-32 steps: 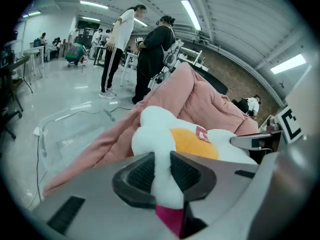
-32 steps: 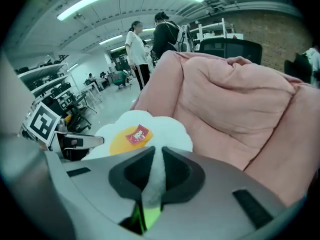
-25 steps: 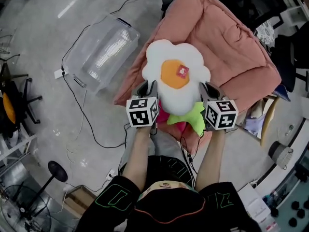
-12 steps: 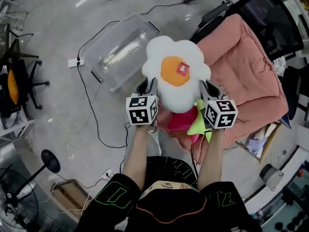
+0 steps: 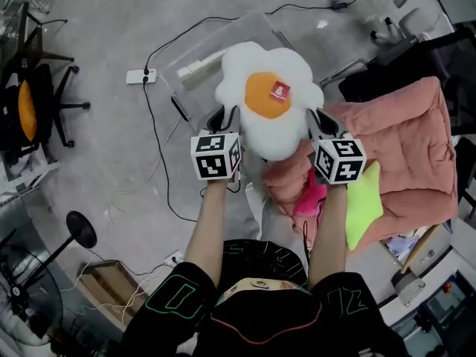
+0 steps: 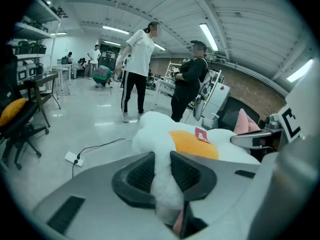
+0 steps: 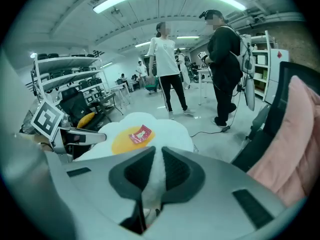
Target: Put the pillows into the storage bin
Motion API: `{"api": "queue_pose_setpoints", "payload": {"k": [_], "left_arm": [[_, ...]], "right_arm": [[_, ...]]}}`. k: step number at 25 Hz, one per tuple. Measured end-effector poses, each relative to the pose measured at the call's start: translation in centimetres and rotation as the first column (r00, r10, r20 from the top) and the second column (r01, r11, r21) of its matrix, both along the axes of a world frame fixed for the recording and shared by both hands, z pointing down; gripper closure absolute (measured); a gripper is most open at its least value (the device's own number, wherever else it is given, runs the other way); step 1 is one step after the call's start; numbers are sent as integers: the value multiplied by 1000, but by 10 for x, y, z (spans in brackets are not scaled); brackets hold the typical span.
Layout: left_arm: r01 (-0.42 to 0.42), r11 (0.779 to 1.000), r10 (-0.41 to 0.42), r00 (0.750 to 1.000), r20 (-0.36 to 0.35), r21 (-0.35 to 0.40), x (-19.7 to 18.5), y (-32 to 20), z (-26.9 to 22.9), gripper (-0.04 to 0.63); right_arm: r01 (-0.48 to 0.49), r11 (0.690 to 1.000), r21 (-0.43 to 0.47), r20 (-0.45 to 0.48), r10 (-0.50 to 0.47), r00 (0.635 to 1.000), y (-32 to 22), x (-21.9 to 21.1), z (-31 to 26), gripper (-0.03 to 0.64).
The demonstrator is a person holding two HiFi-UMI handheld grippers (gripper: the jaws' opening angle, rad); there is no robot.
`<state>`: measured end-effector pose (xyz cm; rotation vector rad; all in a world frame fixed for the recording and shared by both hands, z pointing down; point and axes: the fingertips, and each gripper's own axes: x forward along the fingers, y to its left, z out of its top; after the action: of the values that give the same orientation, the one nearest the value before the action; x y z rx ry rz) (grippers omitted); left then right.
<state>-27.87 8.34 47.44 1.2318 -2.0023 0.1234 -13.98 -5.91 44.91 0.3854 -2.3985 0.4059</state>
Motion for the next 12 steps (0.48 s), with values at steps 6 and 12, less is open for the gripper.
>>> {"api": "queue_pose_setpoints", "payload": {"k": [6,12], "left_arm": [[41,999,-41,999,18,-34,-84,18,30,499],[115,981,-104,991,81,-153,-144,56,71,383]], "right_arm": [[33,999,-24,7,-33,999,11,-89,34,570],[35,999,-2,-19,-35,999,22,-138,68,459]]}}
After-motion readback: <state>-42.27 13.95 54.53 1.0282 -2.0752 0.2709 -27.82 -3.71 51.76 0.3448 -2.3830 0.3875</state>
